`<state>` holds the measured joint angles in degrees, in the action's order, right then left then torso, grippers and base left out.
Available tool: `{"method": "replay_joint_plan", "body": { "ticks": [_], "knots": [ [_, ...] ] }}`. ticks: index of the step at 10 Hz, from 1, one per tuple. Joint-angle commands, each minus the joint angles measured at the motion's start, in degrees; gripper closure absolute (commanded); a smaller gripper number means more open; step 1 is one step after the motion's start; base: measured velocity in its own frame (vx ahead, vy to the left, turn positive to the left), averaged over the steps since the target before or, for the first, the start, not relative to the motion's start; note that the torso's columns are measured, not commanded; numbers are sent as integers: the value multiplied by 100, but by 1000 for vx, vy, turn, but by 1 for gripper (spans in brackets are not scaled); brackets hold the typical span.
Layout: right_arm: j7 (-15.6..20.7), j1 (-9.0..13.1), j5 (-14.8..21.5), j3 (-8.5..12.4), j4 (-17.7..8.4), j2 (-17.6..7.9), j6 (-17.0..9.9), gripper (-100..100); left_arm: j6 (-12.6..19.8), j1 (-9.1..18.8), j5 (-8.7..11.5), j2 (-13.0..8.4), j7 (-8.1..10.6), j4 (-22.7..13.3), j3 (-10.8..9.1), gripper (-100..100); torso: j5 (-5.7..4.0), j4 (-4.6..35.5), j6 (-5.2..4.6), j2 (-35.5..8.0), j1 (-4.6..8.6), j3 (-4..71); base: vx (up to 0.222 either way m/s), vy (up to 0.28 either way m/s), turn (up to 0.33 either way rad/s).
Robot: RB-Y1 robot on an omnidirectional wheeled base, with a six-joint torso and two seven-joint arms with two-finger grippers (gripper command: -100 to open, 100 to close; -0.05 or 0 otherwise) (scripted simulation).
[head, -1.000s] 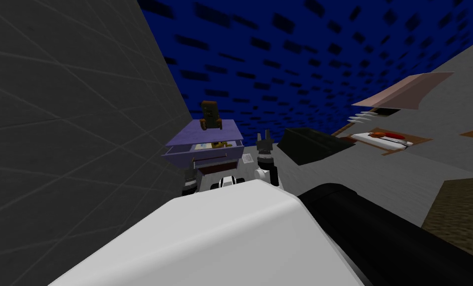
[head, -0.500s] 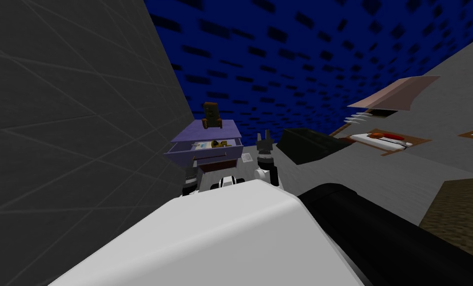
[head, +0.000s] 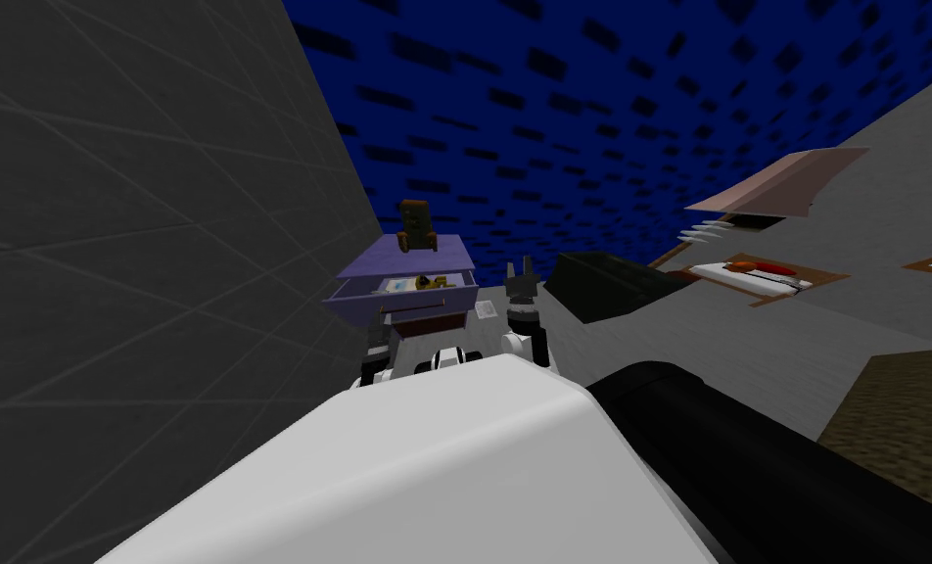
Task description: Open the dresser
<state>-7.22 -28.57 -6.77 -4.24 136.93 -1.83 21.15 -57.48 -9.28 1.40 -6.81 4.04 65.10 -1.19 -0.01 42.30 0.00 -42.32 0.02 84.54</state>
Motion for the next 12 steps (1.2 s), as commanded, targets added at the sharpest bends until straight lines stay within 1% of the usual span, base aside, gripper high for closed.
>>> {"method": "replay_joint_plan", "body": {
  "ticks": [1,2,5,8,9,10,11,12],
  "knots": [
    [0,0,0,0,0,0,0,0,327,114,14,-28,37,67,-6,-100,-1,-1,0,4,2,2,-49,-20,9],
    [0,0,0,0,0,0,0,0,407,149,18,-33,45,76,-7,-100,0,-1,0,3,0,2,-46,-22,8],
    [0,0,0,0,0,0,0,0,782,316,34,-58,81,119,-13,-100,1,-1,0,4,-4,2,-50,-20,7],
    [0,0,0,0,0,0,0,0,1056,437,46,-75,107,150,-18,-100,2,-3,-3,7,-3,4,-43,-13,8],
    [0,0,0,0,0,0,0,0,1207,504,53,-85,122,167,-20,-100,1,-3,-3,9,-2,5,-47,-12,10],
    [0,0,0,0,0,0,0,0,1288,541,56,-91,130,177,-21,-100,1,-1,-5,9,-1,5,-53,-19,9],
    [0,0,0,0,0,0,0,0,1458,617,64,-102,146,199,-24,-100,1,-2,-6,10,2,5,-53,-23,1],
    [0,0,0,0,0,0,0,0,1547,656,67,-108,155,209,-26,-100,0,-2,-2,7,2,5,-49,-19,6]
  ]
}}
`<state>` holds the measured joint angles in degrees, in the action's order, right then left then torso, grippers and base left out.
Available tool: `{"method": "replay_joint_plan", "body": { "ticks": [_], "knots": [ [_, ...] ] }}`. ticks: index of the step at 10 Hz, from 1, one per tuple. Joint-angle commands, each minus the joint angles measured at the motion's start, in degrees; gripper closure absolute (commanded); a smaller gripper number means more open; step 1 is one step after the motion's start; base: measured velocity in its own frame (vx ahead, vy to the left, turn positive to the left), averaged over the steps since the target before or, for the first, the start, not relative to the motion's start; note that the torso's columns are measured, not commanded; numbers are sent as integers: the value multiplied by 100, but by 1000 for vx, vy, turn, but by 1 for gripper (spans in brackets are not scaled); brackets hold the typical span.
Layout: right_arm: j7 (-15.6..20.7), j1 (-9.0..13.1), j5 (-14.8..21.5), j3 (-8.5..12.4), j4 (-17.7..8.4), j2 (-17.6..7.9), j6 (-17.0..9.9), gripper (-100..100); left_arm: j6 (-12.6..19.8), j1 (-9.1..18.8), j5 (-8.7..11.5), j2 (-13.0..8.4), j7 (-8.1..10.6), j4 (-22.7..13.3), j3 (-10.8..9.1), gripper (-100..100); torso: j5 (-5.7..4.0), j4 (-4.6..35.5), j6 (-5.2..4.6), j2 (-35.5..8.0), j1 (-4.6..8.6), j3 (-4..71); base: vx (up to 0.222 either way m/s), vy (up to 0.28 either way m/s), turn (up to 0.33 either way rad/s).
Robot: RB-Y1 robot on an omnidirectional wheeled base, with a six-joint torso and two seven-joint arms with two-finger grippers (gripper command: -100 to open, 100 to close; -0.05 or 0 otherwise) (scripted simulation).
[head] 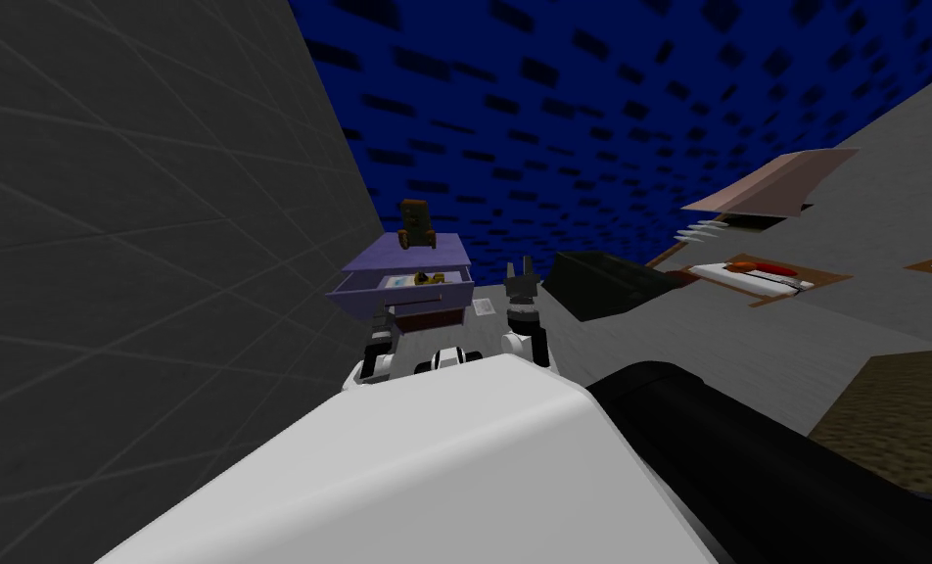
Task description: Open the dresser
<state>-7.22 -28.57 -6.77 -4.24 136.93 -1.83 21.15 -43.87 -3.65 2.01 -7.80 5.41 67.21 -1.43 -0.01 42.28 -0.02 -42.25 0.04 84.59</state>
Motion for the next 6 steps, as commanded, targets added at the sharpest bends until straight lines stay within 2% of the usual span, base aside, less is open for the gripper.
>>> {"method": "replay_joint_plan", "body": {
  "ticks": [1,6],
  "knots": [
    [0,0,0,0,0,0,0,0,369,173,15,-20,35,18,-5,-100,1,0,1,-1,-3,-1,-57,-21,10],
    [0,0,0,0,0,0,0,0,909,411,38,-54,85,68,-14,-100,1,0,2,0,-6,0,-48,-17,7]
  ]
}}
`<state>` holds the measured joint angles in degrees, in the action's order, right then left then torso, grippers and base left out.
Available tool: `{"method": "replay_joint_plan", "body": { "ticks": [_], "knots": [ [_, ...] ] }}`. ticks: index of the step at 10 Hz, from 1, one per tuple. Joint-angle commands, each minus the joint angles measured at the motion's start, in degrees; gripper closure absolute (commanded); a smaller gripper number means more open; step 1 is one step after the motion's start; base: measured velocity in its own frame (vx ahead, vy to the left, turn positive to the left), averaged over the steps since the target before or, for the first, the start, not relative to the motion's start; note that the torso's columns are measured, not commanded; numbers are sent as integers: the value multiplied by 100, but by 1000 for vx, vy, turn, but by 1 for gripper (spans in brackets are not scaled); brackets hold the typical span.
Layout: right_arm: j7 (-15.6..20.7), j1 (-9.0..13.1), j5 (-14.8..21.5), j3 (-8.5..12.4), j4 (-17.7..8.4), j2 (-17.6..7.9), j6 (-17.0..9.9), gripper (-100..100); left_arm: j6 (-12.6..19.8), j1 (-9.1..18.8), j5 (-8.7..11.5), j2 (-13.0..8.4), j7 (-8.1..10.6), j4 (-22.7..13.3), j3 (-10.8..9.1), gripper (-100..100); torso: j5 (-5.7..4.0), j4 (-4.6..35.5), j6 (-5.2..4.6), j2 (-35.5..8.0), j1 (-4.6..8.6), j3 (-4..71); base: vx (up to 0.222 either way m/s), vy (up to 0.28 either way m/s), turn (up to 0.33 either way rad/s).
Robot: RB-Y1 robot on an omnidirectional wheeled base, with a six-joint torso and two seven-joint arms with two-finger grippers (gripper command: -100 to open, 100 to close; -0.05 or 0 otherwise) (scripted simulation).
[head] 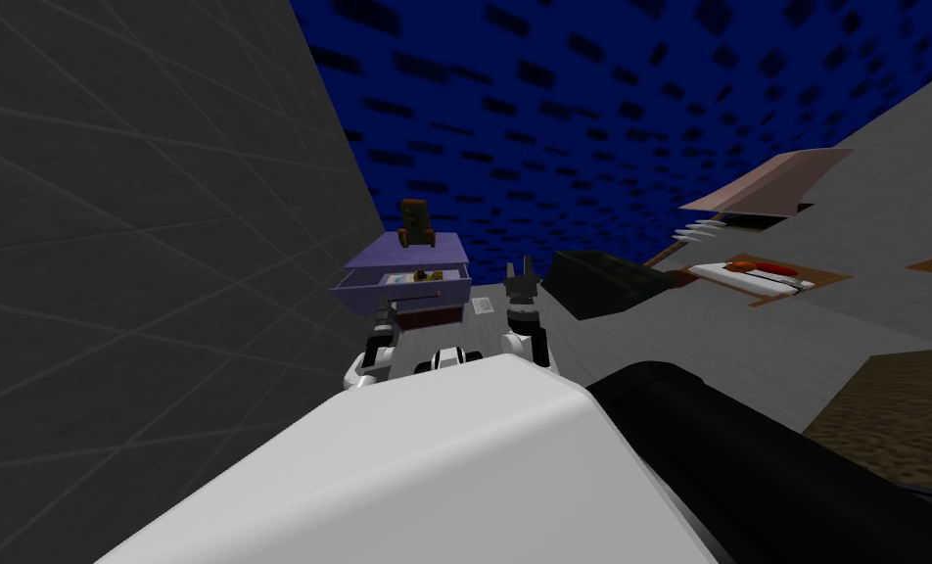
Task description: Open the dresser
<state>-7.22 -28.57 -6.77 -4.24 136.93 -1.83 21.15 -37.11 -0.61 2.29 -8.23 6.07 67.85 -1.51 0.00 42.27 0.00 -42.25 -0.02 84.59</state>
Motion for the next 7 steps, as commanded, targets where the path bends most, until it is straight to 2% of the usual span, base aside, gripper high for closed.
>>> {"method": "replay_joint_plan", "body": {
  "ticks": [1,2,3,4,5,6,7],
  "knots": [
    [0,0,0,0,0,0,0,0,301,136,12,-15,26,8,-6,-100,0,1,0,-3,1,-2,-50,-18,6],
    [0,0,0,0,0,0,0,0,397,177,16,-20,34,12,-7,-100,-1,1,0,-5,3,-3,-41,-18,5],
    [0,0,0,0,0,0,0,0,321,149,12,-12,25,6,-5,-100,-1,1,0,-3,3,-2,-17,-8,0],
    [0,0,0,0,0,0,0,0,521,268,28,-50,41,69,-35,-100,0,-1,0,3,-1,2,32,-8,-2],
    [0,-1,0,0,0,0,0,0,572,302,32,-61,45,87,-43,-100,0,-4,-1,16,0,9,54,-12,-2],
    [0,-1,0,0,0,0,0,0,505,260,30,-60,49,68,-35,-100,-1,-4,-1,17,2,10,21,-5,6],
    [0,-1,0,0,0,0,0,0,342,152,12,-12,26,7,-5,100,1,-3,-3,5,-1,3,-36,8,-2]
  ]
}}
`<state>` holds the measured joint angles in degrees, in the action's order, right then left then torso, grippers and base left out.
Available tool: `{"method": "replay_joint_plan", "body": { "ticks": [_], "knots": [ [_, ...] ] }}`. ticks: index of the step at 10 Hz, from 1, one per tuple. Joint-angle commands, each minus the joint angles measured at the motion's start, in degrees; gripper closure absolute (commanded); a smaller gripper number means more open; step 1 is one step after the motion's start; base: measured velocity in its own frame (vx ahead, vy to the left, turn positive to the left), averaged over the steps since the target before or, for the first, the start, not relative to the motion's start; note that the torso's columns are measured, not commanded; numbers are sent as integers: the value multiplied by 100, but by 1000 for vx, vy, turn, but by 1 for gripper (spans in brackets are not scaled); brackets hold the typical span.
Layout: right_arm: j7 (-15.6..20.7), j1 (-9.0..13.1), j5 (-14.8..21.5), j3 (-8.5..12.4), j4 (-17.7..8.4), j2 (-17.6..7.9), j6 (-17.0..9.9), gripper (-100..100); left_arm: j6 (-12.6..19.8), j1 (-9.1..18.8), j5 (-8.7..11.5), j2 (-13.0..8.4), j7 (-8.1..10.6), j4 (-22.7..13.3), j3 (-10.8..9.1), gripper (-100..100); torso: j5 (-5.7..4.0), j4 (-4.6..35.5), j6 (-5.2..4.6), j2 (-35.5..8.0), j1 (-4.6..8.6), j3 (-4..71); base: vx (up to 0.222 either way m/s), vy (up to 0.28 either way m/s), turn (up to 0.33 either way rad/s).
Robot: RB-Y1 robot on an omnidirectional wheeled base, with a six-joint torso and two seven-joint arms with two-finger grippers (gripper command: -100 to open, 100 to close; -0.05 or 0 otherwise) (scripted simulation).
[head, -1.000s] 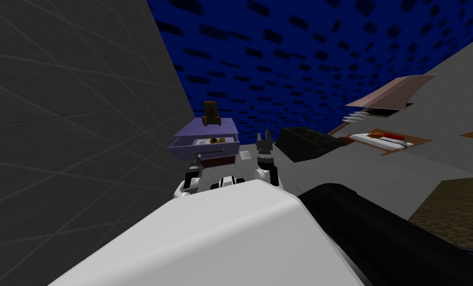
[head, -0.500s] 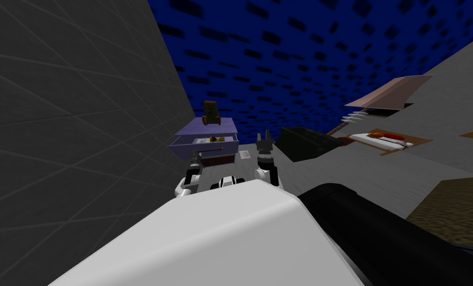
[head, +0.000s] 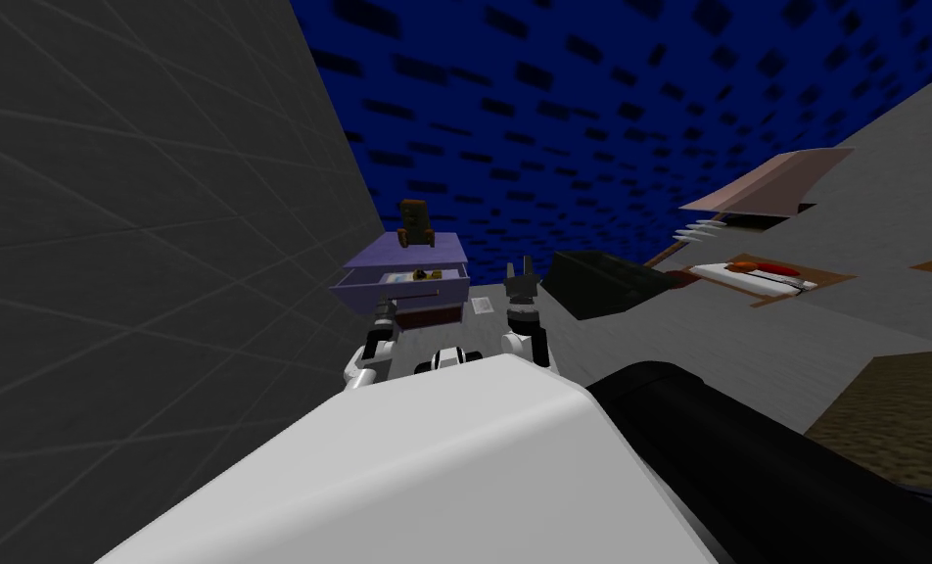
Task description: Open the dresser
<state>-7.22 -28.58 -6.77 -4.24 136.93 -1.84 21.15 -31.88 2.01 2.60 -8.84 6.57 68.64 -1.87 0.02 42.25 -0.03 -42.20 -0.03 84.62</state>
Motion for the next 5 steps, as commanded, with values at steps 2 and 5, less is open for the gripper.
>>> {"method": "replay_joint_plan", "body": {
  "ticks": [2,5],
  "knots": [
    [0,1,0,0,0,0,0,0,-48,-25,-5,-4,14,6,25,100,4,-3,3,-13,-3,-10,-57,-1,8],
    [0,3,0,0,-1,0,-1,0,62,-9,-4,-46,50,100,45,100,-2,13,14,-49,-2,-29,-180,-8,23]
  ]
}}
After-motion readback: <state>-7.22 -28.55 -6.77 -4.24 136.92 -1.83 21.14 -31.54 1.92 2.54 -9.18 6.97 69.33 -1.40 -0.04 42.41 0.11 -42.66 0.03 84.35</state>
